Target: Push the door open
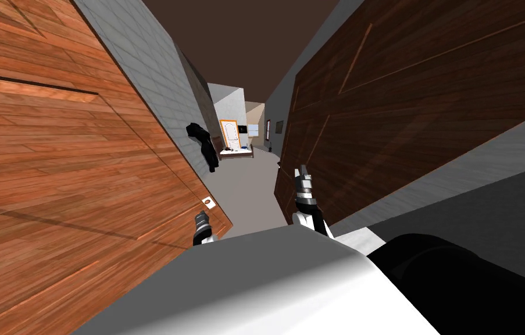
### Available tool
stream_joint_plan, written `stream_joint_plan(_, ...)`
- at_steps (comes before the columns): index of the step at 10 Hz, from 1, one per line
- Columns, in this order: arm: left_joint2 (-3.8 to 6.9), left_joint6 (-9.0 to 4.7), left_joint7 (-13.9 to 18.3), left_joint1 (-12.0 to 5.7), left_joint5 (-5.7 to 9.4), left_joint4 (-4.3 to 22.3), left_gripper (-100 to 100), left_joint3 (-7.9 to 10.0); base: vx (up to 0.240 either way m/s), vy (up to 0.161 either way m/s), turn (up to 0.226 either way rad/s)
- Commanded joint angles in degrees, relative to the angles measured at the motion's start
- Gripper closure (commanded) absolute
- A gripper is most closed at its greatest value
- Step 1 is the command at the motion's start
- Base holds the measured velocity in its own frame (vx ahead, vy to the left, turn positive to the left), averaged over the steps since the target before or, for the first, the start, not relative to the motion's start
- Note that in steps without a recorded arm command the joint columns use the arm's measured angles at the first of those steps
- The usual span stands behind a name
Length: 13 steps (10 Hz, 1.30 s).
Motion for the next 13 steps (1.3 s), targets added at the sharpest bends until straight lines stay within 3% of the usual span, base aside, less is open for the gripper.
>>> stream_joint_plan(1,-0.44,0.40,-0.2,-0.18,0.28,-0.2,-100,0.24,-0.125,-0.239,0.053)
stream_joint_plan(3,-1.42,0.98,-0.4,-0.40,0.75,-0.6,-100,0.63,-0.141,-0.247,0.063)
stream_joint_plan(4,-1.02,0.60,-0.3,-0.46,0.61,-0.1,-100,0.50,-0.068,-0.092,0.022)
stream_joint_plan(8,-0.65,-0.53,-0.3,-0.10,0.82,0.3,-100,0.91,0.164,0.113,-0.034)
stream_joint_plan(13,-0.98,-1.53,-0.4,0.21,0.98,0.7,-100,1.24,0.184,0.114,-0.031)
